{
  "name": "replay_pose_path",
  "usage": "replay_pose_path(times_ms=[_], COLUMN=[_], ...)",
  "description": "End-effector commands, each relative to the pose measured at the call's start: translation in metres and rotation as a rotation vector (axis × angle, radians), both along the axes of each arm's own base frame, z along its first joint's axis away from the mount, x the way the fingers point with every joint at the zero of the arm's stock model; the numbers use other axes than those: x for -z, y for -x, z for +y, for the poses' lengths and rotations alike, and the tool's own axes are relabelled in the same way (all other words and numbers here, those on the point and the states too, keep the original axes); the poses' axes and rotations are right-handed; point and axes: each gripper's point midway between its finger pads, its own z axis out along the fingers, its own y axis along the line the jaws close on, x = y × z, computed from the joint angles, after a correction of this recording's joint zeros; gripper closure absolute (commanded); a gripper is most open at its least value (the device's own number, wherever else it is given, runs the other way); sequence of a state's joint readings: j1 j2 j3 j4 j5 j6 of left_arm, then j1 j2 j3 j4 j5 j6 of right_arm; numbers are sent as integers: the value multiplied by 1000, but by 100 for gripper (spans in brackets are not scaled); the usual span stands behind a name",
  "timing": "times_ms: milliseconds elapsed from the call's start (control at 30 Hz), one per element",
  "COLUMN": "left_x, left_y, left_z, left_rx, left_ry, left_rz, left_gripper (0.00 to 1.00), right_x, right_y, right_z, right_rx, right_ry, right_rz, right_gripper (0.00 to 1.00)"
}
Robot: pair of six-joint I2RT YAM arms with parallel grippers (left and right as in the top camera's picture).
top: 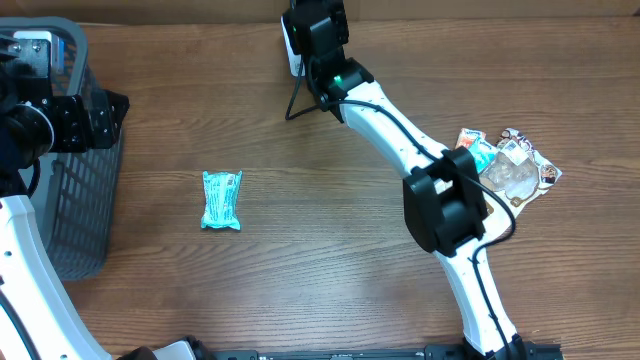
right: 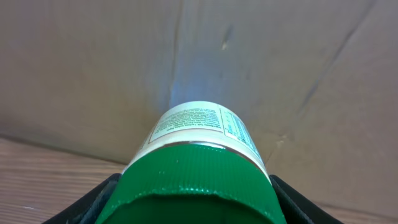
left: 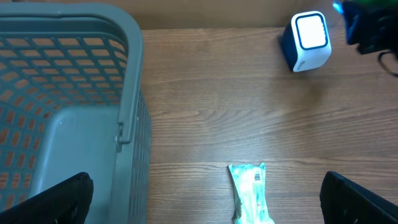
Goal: Scan the item barcode
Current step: 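Tilt the jar's label toward the scanner face with the right gripper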
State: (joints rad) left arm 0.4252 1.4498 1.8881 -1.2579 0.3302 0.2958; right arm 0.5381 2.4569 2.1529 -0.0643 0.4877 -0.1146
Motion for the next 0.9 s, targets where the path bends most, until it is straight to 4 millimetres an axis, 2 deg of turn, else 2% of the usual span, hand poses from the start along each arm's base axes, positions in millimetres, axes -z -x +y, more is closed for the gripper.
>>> replay_pose_path(times_ms=[0,433,733,867], left_x=[1,1,1,1], left_y=[-1,-1,-1,-1], left_z=[-4,-4,-4,-4], left_rx=[27,27,27,27], left_ry=[-6,-6,-6,-6], left_rz=[-1,-1,-1,-1], left_gripper=[0,0,0,0], right_x=[-7,11,11,-4], right_y=[-3,-4,-1,5], right_z=[7,10,17,16], right_rx=[-36,-87,-110,-104], right_ry=[101,238,261,219], right_rz=[-52,-31,-33,-21], right_gripper=[55,56,56,55])
